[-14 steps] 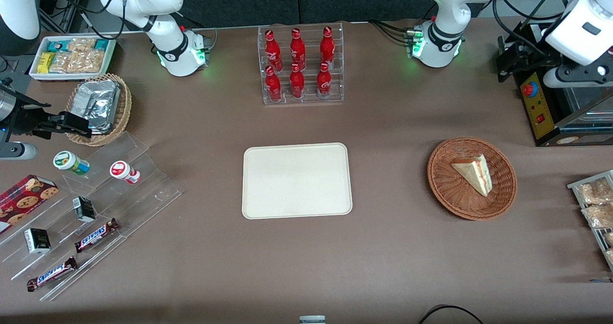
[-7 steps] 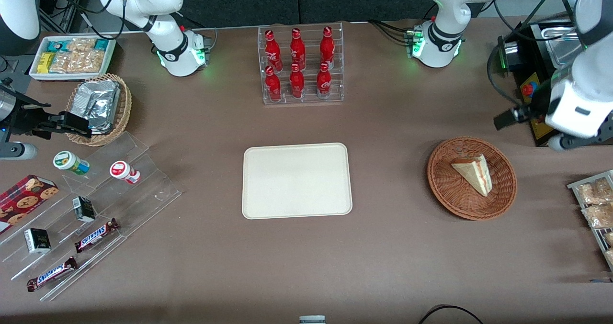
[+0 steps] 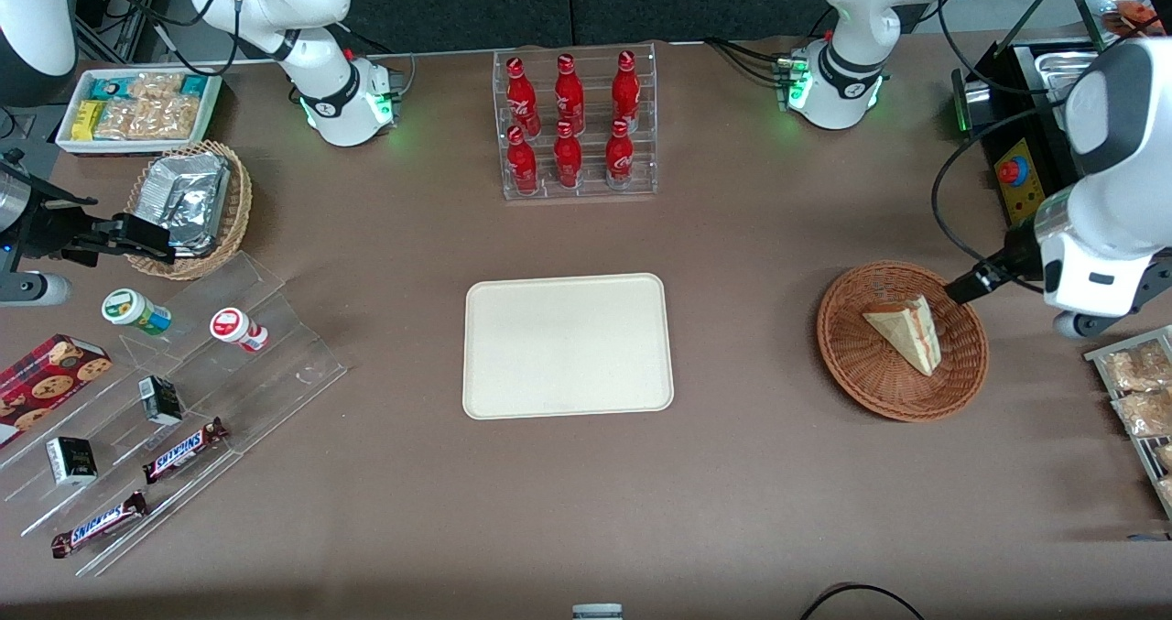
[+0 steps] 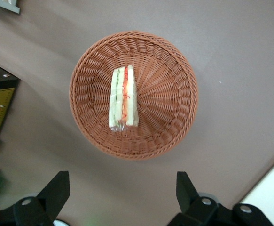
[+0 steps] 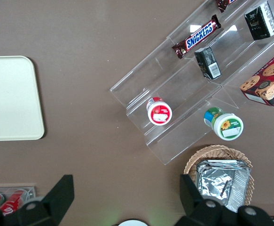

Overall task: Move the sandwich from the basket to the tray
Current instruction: 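Move the open left gripper down over the sandwich in the basket, then close the left gripper on the wrapped sandwich's crust edge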

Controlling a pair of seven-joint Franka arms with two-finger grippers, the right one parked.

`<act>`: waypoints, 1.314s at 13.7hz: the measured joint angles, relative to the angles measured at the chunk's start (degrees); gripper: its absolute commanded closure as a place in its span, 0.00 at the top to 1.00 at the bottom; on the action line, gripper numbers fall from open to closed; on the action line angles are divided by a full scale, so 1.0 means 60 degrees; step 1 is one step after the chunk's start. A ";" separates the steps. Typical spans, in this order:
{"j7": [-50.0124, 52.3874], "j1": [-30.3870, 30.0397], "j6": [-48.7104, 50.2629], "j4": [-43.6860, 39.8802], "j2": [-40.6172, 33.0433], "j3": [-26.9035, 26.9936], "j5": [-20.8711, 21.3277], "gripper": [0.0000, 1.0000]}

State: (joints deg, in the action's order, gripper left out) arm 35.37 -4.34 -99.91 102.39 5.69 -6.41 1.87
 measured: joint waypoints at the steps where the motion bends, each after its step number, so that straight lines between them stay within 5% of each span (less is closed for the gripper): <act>1: 0.0227 -0.0011 -0.0538 0.0485 -0.0017 0.0003 0.0000 1.00; 8: 0.0640 -0.0483 -0.4234 0.3618 -0.0400 0.0043 0.0000 1.00; 18: 0.0703 -0.0728 -0.7444 0.5643 -0.0194 0.0047 0.0000 1.00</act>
State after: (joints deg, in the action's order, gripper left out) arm 39.59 -8.70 -144.58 136.25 4.52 -6.13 1.87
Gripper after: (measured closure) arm 0.000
